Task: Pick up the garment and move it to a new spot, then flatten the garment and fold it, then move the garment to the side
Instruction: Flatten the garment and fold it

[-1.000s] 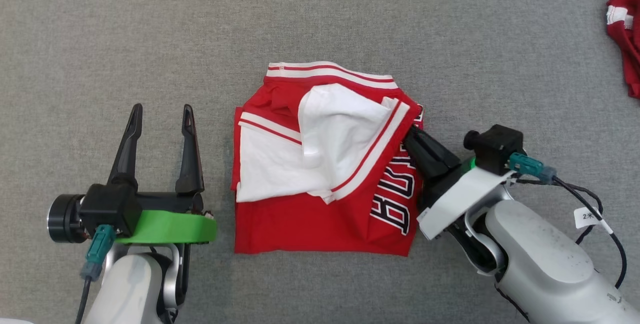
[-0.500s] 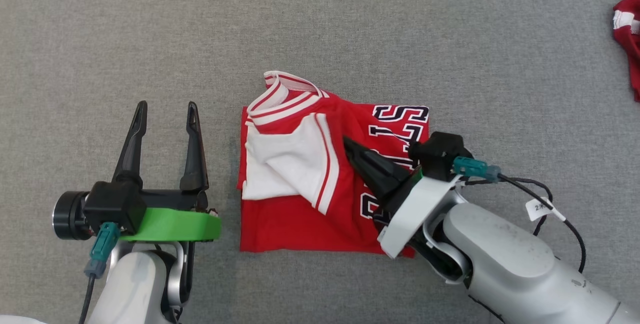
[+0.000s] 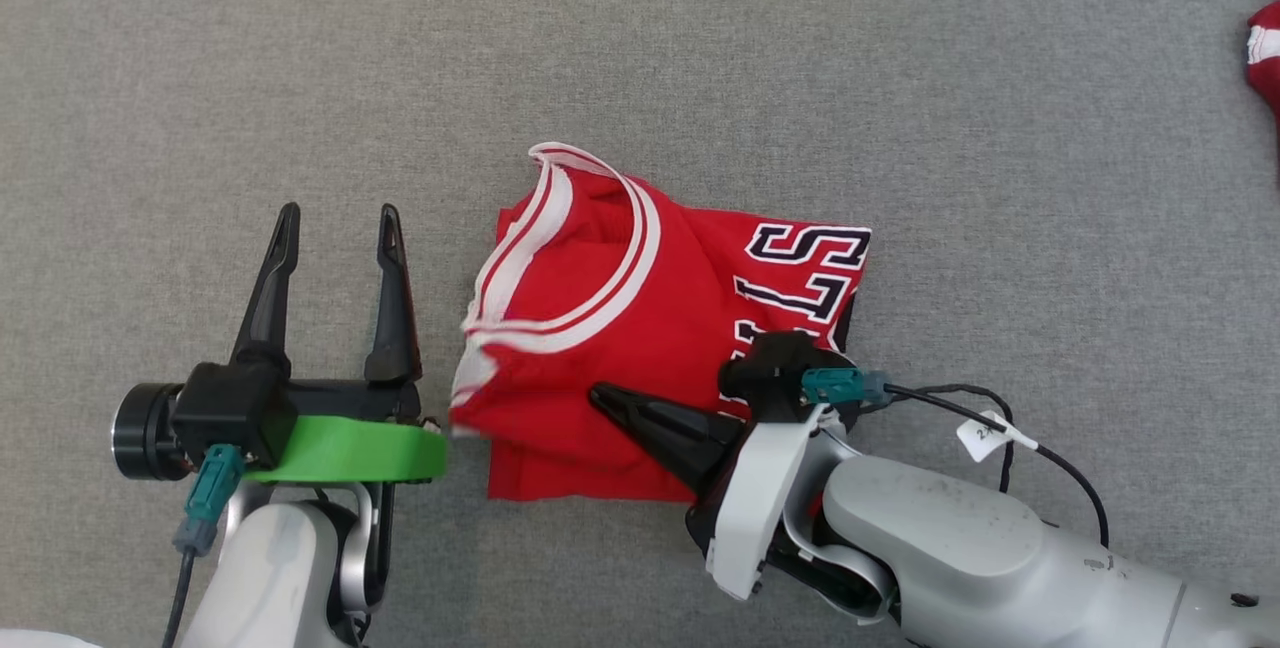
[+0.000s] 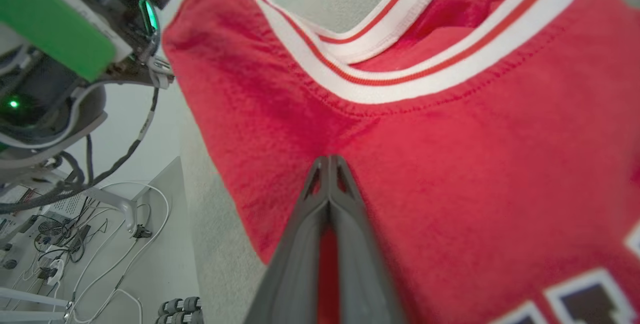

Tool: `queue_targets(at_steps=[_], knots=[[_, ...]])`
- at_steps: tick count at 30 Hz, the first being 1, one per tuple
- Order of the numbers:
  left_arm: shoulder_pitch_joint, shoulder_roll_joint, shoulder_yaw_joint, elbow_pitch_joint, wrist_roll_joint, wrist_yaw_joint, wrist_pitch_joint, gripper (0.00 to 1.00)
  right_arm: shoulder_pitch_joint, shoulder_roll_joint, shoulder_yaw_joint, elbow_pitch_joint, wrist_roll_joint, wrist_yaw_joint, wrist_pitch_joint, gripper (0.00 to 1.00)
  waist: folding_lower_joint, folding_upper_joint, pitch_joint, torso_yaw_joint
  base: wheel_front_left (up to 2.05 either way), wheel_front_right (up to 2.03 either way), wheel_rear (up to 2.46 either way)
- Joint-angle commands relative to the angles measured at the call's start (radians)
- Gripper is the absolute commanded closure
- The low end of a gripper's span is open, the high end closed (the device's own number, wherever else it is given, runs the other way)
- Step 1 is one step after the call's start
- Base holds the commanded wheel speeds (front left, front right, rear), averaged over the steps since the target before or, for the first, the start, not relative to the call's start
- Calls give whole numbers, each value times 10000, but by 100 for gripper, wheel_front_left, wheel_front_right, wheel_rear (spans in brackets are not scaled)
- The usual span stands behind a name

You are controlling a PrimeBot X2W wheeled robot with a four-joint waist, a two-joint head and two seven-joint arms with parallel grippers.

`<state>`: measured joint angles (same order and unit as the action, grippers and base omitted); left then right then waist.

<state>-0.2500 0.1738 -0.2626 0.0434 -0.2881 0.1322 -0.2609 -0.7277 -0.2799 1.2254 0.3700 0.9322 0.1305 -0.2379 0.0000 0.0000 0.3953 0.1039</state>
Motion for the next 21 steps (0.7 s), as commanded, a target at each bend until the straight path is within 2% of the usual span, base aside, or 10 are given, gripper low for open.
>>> queue_targets(at_steps=[1, 9, 13, 16, 17, 18, 19, 21], knots=[[-95, -19, 20, 32, 48, -17, -44, 0, -75, 36, 163, 110, 164, 4, 140, 100, 0, 0, -5, 12, 0, 0, 0], [44, -69, 105, 69, 34, -22, -47, 0, -244, -263, 461, 196, -222, 4, 864, 100, 0, 0, -89, -8, 0, 0, 0], [219, -68, 177, 85, 14, -15, -48, 0, -28, -819, 455, -651, -492, 2, 660, 100, 0, 0, -238, -93, 0, 0, 0], [335, 22, 247, 96, 61, 40, -48, 0, 323, -1462, 49, -1413, -680, 2, 477, 100, 0, 0, -400, -240, 0, 0, 0], [385, 52, 267, 106, 72, 60, -49, 0, 481, -1643, -204, -1626, -727, 2, 380, 87, 0, 0, -450, -288, 0, 0, 0], [439, 78, 288, 110, 82, 85, -49, 0, 679, -1859, -570, -1860, -797, 2, 280, 51, 0, 0, -511, -353, 0, 0, 0], [475, 110, 299, 110, 94, 92, -49, 0, 883, -2024, -911, -2042, -865, 2, 211, 0, 0, 0, -549, -396, 0, 0, 0], [558, 177, 334, 93, 129, 120, -47, 0, 1396, -2306, -1937, -2370, -1080, 2, 26, 0, 0, 0, -644, -508, 0, 0, 0]])
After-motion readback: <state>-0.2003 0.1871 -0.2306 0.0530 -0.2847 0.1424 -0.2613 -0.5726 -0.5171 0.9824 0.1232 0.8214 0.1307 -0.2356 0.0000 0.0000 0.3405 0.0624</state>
